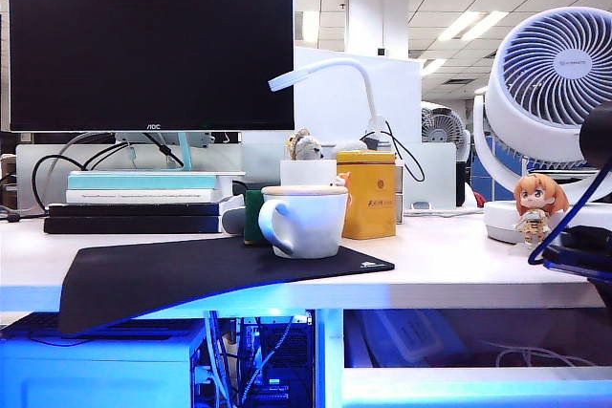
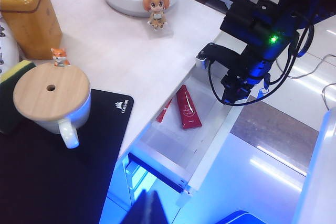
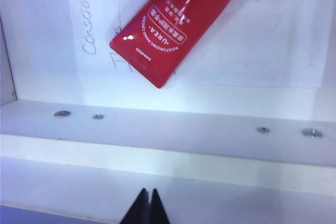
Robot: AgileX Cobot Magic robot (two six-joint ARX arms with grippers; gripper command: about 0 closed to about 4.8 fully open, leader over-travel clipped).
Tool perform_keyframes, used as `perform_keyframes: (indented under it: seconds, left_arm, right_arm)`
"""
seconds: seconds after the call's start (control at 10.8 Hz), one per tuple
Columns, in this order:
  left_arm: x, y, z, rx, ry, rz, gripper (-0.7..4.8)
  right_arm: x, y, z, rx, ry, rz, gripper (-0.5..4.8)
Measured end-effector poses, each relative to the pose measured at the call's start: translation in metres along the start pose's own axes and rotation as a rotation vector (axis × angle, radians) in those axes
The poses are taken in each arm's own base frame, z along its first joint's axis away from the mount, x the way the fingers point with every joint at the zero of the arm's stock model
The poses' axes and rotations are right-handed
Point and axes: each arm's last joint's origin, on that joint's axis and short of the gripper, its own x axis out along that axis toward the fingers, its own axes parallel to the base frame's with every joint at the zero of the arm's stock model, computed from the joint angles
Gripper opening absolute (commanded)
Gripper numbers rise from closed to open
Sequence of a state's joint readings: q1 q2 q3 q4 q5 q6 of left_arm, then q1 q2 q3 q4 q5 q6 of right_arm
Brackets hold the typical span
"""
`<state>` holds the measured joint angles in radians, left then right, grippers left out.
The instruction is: Open the drawer, place the cleaning sponge inside, then close the drawer.
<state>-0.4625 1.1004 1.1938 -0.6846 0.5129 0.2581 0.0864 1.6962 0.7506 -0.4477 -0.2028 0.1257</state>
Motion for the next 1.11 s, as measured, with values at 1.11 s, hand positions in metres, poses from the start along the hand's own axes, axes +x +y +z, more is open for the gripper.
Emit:
perform_keyframes:
  seconds: [1.11]
  left_arm:
    - [0.0,0.0,0.0,0.0,0.0,0.0,-0.06]
  right_arm:
    - [-0.003,-0.003,-0.025,-0.025,0.261,-0.023,-0.05]
